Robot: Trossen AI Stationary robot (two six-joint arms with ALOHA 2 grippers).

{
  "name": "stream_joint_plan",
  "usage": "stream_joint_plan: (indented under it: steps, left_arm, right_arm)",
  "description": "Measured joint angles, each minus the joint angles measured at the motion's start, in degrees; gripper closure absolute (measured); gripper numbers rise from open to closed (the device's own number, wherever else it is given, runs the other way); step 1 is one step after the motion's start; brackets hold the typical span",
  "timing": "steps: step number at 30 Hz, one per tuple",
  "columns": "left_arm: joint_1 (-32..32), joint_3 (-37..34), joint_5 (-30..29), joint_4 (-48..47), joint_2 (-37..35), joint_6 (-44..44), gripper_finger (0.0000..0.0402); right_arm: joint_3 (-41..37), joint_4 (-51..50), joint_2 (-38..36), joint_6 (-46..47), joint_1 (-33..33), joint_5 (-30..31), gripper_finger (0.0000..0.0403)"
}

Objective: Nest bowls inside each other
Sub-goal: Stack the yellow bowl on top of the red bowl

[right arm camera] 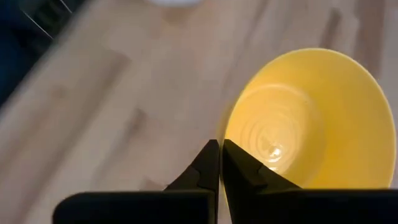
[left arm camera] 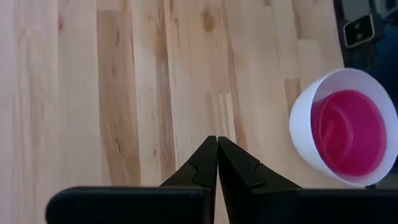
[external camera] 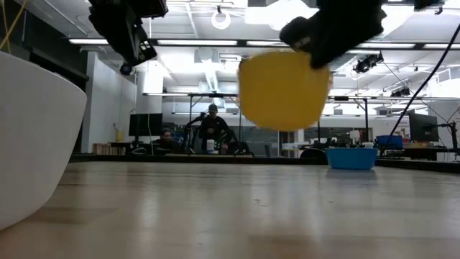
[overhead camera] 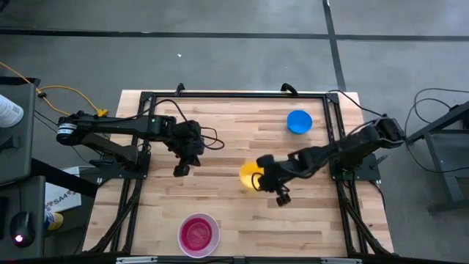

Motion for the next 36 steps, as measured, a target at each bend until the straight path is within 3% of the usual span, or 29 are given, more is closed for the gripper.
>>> stream_joint_plan:
  steps: [10, 15, 21, 25, 36]
  left_arm:
    - [-7.26, -0.02, 4.62, 5.99, 0.0, 7.74, 0.0389]
    - [-10.77, -0.02, 4.69, 7.43, 0.0, 10.24, 0.0389]
    - [-12.87, -0.02, 4.7, 7.01, 0.0, 11.57, 0.0389]
    - [-13.27, -0.01, 4.64, 7.29, 0.0, 14.93, 0.0389]
    - [-15.52, 0.0, 3.4, 10.28, 0.0, 18.62, 0.0389]
  right_arm:
    - [0.06, 9.38, 0.59, -1.25, 1.03, -5.98, 0.04]
    - [6.14, 7.78, 6.8, -4.55, 0.35, -9.13, 0.04]
    - [18.71, -3.75, 15.7, -10.11, 0.5, -10.28, 0.04]
    - [24.17, -4.92, 18.18, -13.55, 0.89, -12.0, 0.04]
    - [27.02, -1.62, 18.62, -14.3, 0.62, -13.12, 0.04]
